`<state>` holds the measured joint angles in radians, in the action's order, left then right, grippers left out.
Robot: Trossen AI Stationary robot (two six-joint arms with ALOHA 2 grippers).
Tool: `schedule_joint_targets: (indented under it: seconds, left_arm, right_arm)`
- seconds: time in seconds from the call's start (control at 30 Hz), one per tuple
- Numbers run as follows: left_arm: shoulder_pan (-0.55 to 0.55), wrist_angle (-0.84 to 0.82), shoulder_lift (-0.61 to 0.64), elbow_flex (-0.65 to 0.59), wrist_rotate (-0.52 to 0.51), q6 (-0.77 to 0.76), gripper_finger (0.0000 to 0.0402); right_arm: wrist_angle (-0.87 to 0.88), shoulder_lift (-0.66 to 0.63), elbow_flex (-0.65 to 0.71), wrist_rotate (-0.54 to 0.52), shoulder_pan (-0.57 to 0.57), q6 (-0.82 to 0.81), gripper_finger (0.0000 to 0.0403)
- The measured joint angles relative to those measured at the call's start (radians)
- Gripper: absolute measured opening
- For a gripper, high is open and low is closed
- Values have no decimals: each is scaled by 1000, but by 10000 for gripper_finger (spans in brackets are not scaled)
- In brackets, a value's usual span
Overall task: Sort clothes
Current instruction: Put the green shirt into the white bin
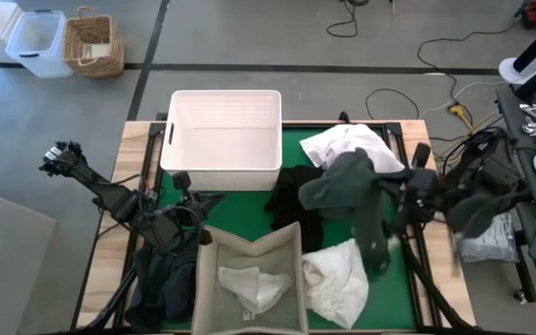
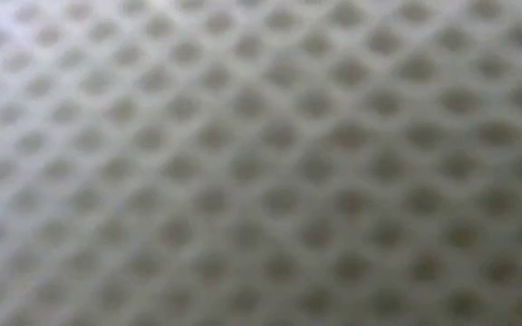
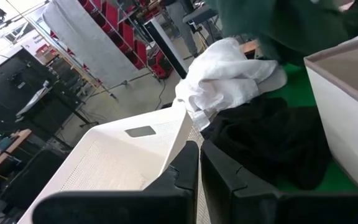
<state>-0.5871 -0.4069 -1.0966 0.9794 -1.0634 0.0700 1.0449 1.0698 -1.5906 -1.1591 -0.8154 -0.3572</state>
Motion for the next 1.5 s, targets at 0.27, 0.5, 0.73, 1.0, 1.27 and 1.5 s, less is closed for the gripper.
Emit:
schedule_joint_targets:
  seconds: [0.27,0.5,0.73,1.0,1.27,1.5]
  left_arm:
    - [0,17,0,0,0,0,0]
    - [-1,71,0,0,-8,57,0]
    - [-1,82,1,82,-12,122,0]
    - [-1,49,1,262,-12,194,0]
    - [-1,-70,2,388,-12,192,0]
    - [-10,-117,2,395,-12,174,0]
  right_arm:
    - [-638,0,-55,9,2,711,9]
    - [-948,-6,-97,274,69,957,9]
    - [-957,-5,-175,459,195,932,9]
    - [-957,30,-230,629,376,848,9]
    - [-943,154,-318,802,568,740,9]
    - [-902,319,-479,968,754,627,9]
